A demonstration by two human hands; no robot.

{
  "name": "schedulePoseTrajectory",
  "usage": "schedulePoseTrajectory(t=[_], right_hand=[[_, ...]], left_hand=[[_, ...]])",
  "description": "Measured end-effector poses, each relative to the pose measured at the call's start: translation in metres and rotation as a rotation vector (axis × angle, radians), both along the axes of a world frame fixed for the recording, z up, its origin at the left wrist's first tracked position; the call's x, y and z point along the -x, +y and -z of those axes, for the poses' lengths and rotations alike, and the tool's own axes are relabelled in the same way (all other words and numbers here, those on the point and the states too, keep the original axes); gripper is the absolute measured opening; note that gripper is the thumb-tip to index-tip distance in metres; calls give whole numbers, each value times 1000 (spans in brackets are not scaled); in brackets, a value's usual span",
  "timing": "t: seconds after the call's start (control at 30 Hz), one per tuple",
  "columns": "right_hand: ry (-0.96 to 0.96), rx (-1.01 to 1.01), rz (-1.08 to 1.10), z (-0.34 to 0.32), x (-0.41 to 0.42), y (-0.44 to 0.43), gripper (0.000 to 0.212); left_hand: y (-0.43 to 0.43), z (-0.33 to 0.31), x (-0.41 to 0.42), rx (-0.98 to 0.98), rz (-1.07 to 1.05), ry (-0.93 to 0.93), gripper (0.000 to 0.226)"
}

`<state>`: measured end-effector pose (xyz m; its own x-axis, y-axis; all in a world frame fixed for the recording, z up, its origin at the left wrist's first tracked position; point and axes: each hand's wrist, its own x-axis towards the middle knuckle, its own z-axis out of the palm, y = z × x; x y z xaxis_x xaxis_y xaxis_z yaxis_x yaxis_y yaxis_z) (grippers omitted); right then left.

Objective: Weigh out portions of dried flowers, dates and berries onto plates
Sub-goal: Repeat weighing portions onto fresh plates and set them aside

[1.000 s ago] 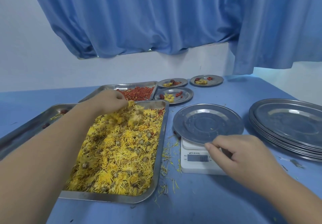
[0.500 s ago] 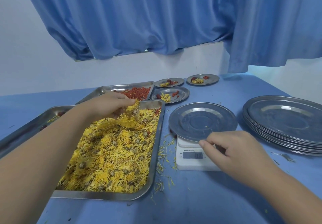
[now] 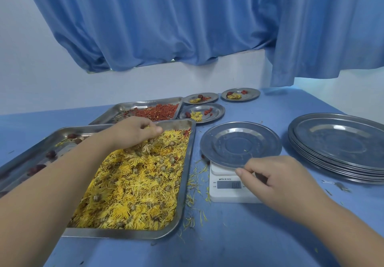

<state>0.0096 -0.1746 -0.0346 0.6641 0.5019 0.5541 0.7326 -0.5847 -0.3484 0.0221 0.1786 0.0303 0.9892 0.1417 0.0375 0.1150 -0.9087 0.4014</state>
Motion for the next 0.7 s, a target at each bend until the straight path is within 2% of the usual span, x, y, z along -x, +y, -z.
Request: schedulePoseTrajectory(t=[0.1,0.2,0.3,0.53,0.7], right_hand=[[1,3,1,0,0,0,35],[6,3,-1,1,-1,0,35],[10,4,-2,1,-1,0,36],[27,6,-3,1,0,0,35],[38,9,-3,0,0,0,35]], left_hand=[[-1,-3,3,26,2,48,54],[2,-5,4,64,7,60,29],[4,-7,5,99,4,44,19],[-3,-7,5,64,-17,-130,11],[-8,-7,-1,43,-31,-222,17]])
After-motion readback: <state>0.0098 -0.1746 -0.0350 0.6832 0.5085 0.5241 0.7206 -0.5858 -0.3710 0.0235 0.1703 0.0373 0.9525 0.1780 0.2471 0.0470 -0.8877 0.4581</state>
